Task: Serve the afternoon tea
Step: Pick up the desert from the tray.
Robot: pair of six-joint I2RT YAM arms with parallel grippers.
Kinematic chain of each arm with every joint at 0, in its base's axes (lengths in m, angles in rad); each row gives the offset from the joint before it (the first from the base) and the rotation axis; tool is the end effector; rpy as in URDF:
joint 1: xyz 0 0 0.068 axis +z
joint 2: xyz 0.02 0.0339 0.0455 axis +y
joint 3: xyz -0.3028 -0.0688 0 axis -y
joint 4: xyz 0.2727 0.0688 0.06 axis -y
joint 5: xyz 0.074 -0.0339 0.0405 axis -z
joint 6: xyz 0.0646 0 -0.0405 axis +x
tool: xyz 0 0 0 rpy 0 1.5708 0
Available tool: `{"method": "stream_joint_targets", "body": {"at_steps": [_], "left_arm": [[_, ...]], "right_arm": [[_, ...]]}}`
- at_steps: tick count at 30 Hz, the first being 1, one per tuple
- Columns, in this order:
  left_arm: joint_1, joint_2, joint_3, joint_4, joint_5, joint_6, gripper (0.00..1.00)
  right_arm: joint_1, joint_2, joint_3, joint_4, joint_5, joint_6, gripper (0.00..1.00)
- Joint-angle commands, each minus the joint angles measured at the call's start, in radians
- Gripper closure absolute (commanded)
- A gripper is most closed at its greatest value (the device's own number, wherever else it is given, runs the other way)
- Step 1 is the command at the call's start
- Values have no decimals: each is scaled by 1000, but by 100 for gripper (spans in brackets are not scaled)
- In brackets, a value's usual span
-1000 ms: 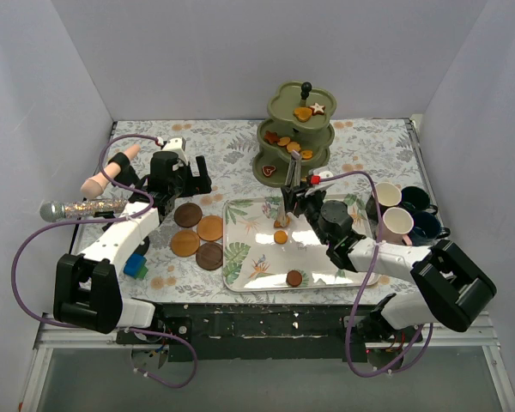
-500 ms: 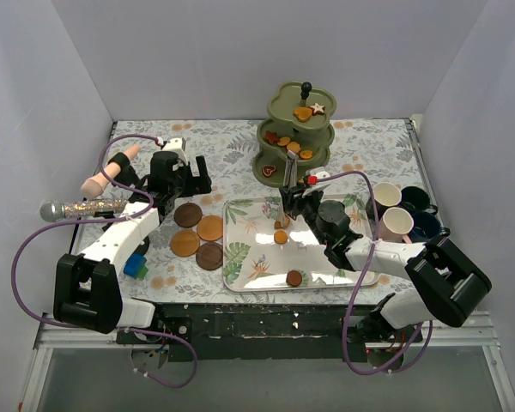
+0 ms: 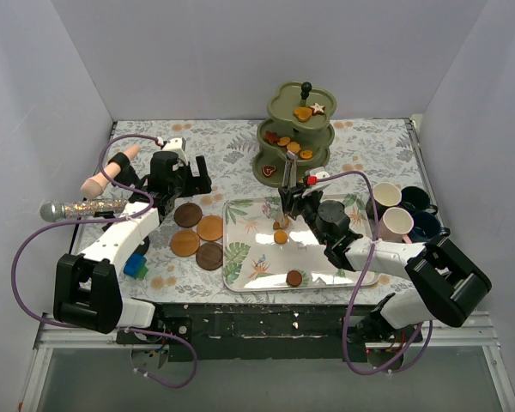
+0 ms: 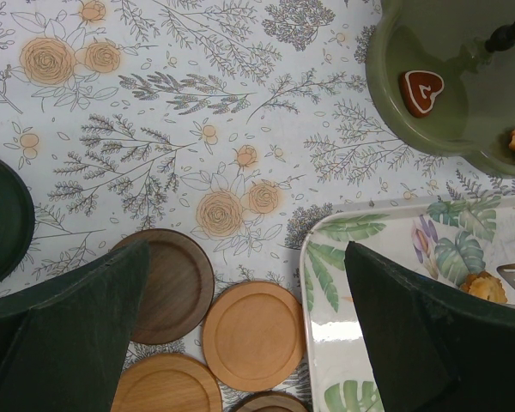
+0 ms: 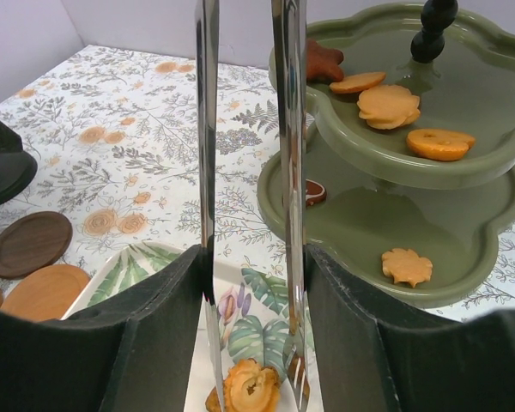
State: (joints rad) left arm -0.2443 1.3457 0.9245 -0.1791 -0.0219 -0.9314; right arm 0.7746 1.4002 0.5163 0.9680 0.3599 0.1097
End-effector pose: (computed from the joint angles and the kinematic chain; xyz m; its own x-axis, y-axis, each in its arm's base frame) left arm 0.3304 -0.0809 0.2736 -0.5070 -0.7004 -0.5023 -0.3060 0.6911 -0.6548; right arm 0.2460 0.2089 0.2504 0.0155 0.1585 -0.9872 -0.4080 0.9024 0.1385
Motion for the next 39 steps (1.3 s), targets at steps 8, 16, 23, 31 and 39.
{"method": "stream_joint_targets", "body": {"at_steps": [8, 16, 23, 31, 39], "left_arm": [[2, -19, 14, 9, -6, 5, 2], [2, -19, 13, 9, -4, 5, 2], [2, -22, 13, 9, -4, 5, 2], [2, -22, 14, 7, -4, 6, 2], [2, -23, 14, 9, -6, 6, 2]], "right_arm": [[20, -38, 47, 46, 22, 8, 43], [41, -47, 53, 57, 53, -24, 42], [52, -21, 56, 55, 67, -38, 42], [52, 8, 62, 52, 65, -44, 42], [52, 16, 60, 52, 59, -34, 44]]}}
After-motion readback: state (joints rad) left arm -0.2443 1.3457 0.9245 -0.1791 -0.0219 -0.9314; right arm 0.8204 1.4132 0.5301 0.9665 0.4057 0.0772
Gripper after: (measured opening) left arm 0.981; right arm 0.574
